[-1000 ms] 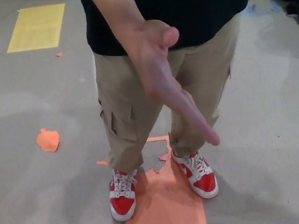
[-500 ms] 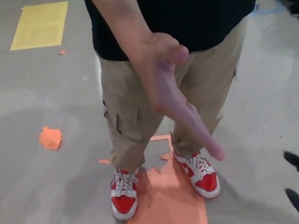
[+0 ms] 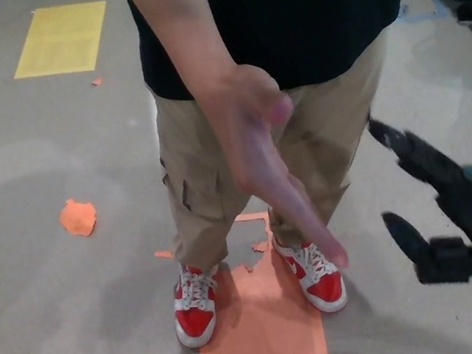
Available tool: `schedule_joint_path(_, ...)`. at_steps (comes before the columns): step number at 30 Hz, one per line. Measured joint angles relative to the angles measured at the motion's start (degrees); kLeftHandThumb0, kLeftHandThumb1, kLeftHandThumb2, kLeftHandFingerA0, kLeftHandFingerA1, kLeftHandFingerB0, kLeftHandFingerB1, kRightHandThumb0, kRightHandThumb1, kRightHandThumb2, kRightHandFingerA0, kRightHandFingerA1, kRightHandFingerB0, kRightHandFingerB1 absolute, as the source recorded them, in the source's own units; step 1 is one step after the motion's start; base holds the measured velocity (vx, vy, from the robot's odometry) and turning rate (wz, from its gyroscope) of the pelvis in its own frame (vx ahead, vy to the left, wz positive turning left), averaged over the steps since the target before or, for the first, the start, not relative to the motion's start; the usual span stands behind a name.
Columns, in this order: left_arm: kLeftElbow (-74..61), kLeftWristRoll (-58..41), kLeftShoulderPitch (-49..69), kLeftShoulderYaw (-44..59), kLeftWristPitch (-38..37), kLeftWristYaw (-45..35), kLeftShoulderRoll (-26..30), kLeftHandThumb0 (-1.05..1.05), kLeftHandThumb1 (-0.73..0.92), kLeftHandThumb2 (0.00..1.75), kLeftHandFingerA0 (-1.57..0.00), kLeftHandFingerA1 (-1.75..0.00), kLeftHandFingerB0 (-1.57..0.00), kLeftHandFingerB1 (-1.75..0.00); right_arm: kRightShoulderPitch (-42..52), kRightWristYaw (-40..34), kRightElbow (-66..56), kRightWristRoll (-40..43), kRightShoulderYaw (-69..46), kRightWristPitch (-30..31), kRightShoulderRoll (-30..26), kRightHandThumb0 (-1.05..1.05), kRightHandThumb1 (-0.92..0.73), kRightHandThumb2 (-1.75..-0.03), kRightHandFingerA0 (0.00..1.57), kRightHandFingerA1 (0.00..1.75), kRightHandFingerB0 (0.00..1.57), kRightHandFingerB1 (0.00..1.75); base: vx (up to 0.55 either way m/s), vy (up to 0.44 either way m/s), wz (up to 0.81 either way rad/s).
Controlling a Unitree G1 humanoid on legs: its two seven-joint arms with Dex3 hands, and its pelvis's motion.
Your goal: The robot extends its right arm to grab a person's hand and shakes it
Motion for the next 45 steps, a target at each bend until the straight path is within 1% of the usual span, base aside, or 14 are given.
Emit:
schedule_joint_path(3, 0.0, 0.0, -0.4, 0.4, 0.0, -0.2, 0.1, -0.83, 0.89, 0.68, -0.12, -0.27, -0.1, -0.25, -2.1, 1.1, -6.2, -1.5, 1.8, 2.3, 0.8, -1.01, -0.79, -1.11, 0.0, 0.08, 0.0, 0.08, 0.0, 0.0, 0.0)
schedule_joint_path(4, 0.0, -0.1, -0.6, 0.6, 0.0, -0.4, 0.2, -0.81, 0.89, 0.68, -0.12, -0.27, -0.09, -0.24, -3.1, 1.6, -8.7, -2.2, 2.6, 3.5, 1.1, -0.9, -0.9, -0.66, 0.0, 0.0, 0.0, 0.0, 0.0, 0.0, 0.0)
schedule_joint_path(6, 0.0, -0.1, -0.9, 0.9, 0.0, -0.5, 0.4, -0.79, 0.89, 0.68, -0.13, -0.28, -0.1, -0.25, -4.5, 2.5, -11.8, -3.2, 3.5, 5.0, 1.2, -0.96, -0.75, -1.1, 0.0, 0.12, 0.0, 0.12, 0.0, 0.0, 0.0)
schedule_joint_path(11, 0.0, -0.2, -1.7, 2.0, 0.0, -1.1, 0.6, -0.37, 0.48, 1.07, -0.01, -0.48, 0.0, -0.48, -8.1, 5.4, -18.4, -5.8, 6.4, 9.7, 1.2, -1.0, -0.71, -1.08, 0.0, 0.08, 0.0, 0.09, 0.0, 0.0, 0.0)
schedule_joint_path(15, 0.1, -0.4, -2.0, 2.7, -0.1, -1.6, 0.8, -0.79, 0.69, 1.06, -0.08, -0.44, -0.02, -0.36, -10.7, 8.0, -20.4, -7.5, 8.4, 13.4, 1.0, -1.02, -0.7, -1.08, 0.0, 0.08, 0.0, 0.07, 0.0, 0.0, 0.0)
schedule_joint_path(16, 0.1, -0.4, -2.2, 2.9, -0.1, -1.7, 0.8, -0.79, 0.88, 0.68, -0.13, -0.28, -0.11, -0.25, -11.7, 8.9, -20.6, -8.0, 9.1, 14.6, 0.9, -1.02, -0.69, -1.05, 0.0, 0.08, 0.0, 0.08, 0.0, 0.0, 0.0)
schedule_joint_path(21, 0.2, -0.6, -2.7, 3.7, -0.1, -2.1, 1.0, -0.84, 0.9, 0.68, -0.12, -0.27, -0.11, -0.25, -15.9, 12.1, -18.9, -10.0, 11.7, 19.5, 0.6, -1.03, -0.69, -1.05, 0.0, 0.06, 0.0, 0.06, 0.0, 0.0, 0.0)
schedule_joint_path(22, 0.2, -0.6, -2.8, 3.7, -0.1, -2.2, 1.1, -0.79, 0.7, 1.08, -0.05, -0.42, -0.04, -0.35, -16.5, 12.5, -18.3, -10.4, 12.1, 20.3, 0.6, -1.04, -0.69, -1.06, 0.0, 0.04, 0.0, 0.04, 0.0, 0.0, 0.0)
schedule_joint_path(30, 0.2, -1.0, -3.3, 4.1, -0.1, -2.5, 2.4, -0.79, 0.69, 1.07, -0.05, -0.42, -0.04, -0.33, -22.9, 15.1, -7.3, -14.5, 15.9, 26.9, 0.0, -1.05, -0.7, -1.05, 0.0, 0.04, 0.0, 0.03, 0.0, 0.0, 0.0)
schedule_joint_path(31, 0.2, -1.2, -3.4, 4.3, -0.1, -2.7, 2.6, -0.81, 0.88, 0.68, -0.13, -0.28, -0.1, -0.24, -23.8, 15.1, -5.2, -15.2, 16.2, 27.6, 0.0, -1.04, -0.7, -1.04, 0.0, 0.05, 0.0, 0.03, 0.0, 0.0, 0.0)
schedule_joint_path(35, 0.3, -1.5, -3.6, 4.6, -0.2, -3.4, 2.9, -0.79, 0.7, 1.09, -0.05, -0.41, -0.04, -0.34, -27.1, 14.3, 2.5, -17.6, 17.6, 28.9, 0.1, -1.04, -0.69, -1.02, 0.0, 0.04, 0.0, 0.03, 0.0, 0.0, 0.0)
schedule_joint_path(38, 0.3, -1.5, -4.1, 4.5, -0.3, -3.4, 3.0, -0.83, 0.92, 0.69, -0.13, -0.27, -0.09, -0.24, -29.5, 13.0, 7.4, -18.9, 18.4, 28.9, 0.9, -1.04, -0.68, -1.0, 0.0, 0.0, 0.0, 0.0, 0.0, 0.0, 0.0)
schedule_joint_path(39, 0.3, -1.5, -4.2, 4.5, -0.4, -3.4, 3.1, -0.8, 0.71, 1.09, -0.05, -0.42, -0.04, -0.34, -30.2, 12.5, 8.8, -19.3, 18.7, 28.9, 1.2, -1.04, -0.68, -1.0, 0.0, 0.0, 0.0, 0.0, 0.0, 0.0, 0.0)
schedule_joint_path(45, 0.3, -1.8, -5.1, 4.9, -0.6, -3.6, 3.8, -0.79, 0.91, 0.69, -0.11, -0.26, -0.1, -0.24, -35.0, 8.3, 18.9, -21.6, 19.7, 28.9, 3.7, -0.98, -0.63, -0.93, 0.0, 0.0, 0.0, 0.0, 0.0, 0.0, 0.0)
